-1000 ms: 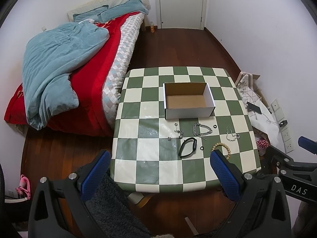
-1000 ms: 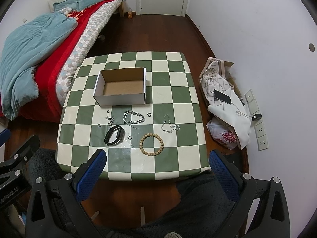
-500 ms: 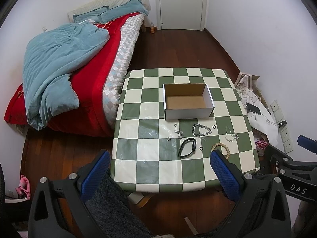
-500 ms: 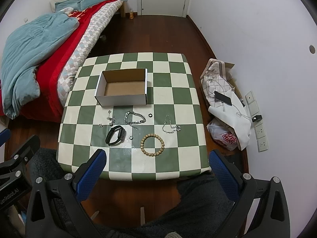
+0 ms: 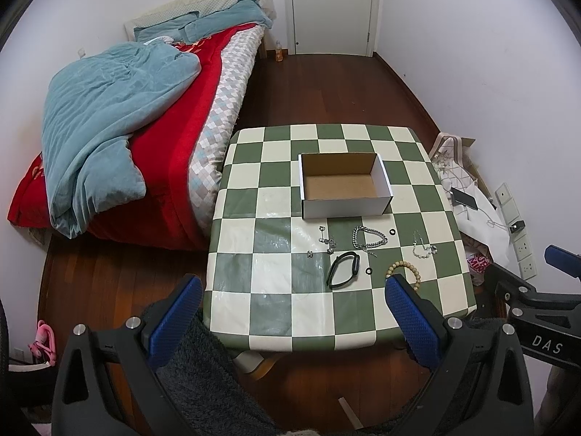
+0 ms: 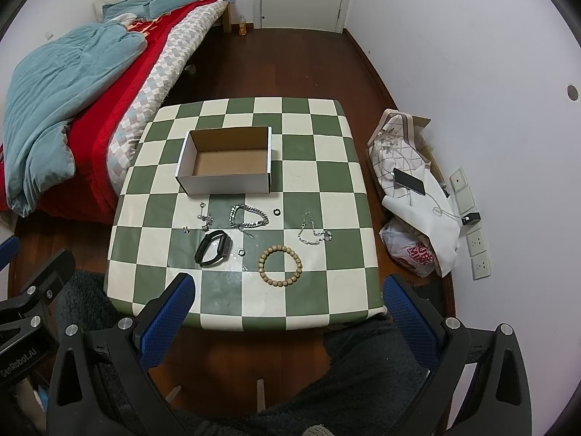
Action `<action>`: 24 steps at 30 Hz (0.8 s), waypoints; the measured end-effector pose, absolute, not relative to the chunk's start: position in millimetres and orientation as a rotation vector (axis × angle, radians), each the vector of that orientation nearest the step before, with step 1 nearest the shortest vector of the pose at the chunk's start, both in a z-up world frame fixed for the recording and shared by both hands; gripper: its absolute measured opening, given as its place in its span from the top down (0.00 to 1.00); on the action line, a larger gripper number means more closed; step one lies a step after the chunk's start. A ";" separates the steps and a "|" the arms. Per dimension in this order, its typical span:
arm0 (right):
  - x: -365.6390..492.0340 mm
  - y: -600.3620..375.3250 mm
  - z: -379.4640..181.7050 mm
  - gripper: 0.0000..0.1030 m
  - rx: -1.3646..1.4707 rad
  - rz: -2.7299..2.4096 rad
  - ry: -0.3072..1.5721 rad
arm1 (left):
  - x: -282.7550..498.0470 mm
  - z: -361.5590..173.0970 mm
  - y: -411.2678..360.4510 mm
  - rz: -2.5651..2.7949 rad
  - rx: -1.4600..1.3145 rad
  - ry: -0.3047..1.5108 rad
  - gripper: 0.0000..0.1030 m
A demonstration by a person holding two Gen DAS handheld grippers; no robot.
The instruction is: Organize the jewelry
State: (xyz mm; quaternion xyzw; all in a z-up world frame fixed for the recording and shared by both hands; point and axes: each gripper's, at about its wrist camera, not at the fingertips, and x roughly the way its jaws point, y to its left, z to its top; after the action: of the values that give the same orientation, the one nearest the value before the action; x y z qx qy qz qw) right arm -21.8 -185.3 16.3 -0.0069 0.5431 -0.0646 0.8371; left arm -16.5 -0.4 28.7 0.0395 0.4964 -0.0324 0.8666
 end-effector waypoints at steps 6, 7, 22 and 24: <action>-21.6 -185.2 16.8 0.00 -0.016 -0.132 1.147 | -17.1 28.5 -0.8 -0.066 0.084 1.037 0.00; -21.7 -184.9 17.5 0.00 -0.016 -0.131 1.146 | -17.8 29.2 -1.2 -0.067 0.083 1.037 0.00; -22.2 -183.6 17.0 0.00 -0.016 -0.132 1.145 | -18.1 29.5 -1.2 -0.069 0.081 1.038 0.00; -22.3 -184.3 16.6 0.00 -0.020 -0.134 1.138 | -17.8 28.8 -1.1 -0.068 0.076 1.041 0.00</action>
State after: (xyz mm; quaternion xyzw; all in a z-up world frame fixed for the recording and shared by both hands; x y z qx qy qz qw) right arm -22.3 -184.3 16.6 -0.0096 0.5383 -0.0634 0.8403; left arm -17.8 -1.1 28.8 0.0365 0.4972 -0.0323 0.8663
